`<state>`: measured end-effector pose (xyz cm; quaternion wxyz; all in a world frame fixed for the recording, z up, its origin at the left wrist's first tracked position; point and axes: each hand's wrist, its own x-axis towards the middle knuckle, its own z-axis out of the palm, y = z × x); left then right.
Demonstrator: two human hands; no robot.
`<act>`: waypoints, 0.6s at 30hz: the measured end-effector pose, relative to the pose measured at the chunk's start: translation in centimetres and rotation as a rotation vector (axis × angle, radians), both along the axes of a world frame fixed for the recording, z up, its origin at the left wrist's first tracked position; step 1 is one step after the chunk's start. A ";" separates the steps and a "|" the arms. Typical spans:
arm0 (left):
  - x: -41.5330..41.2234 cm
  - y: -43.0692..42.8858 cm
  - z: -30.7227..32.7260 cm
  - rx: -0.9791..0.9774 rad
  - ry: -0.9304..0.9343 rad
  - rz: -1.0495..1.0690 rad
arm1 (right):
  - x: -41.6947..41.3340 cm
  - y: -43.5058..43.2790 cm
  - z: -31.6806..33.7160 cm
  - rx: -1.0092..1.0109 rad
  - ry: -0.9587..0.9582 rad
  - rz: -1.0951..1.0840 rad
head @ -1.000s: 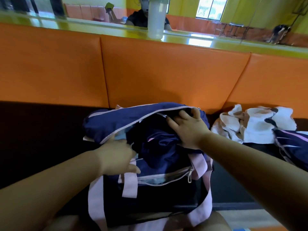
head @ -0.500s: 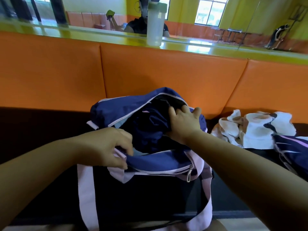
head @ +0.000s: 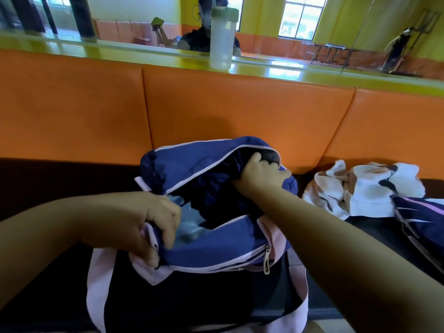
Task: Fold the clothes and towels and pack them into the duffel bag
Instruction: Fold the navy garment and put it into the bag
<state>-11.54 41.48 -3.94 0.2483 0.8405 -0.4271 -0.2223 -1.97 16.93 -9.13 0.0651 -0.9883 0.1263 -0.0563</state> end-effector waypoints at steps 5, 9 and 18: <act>0.8 0.2 0.4 -0.027 0.021 0.142 | -1.0 0.2 -0.4 -0.122 -0.023 0.138; 2.5 1.1 0.2 0.022 -0.066 0.238 | -2.5 -1.4 -0.1 -0.333 0.007 0.417; 6.1 -0.5 -0.8 0.511 -0.179 0.288 | -4.7 -3.7 1.5 -0.456 0.056 0.701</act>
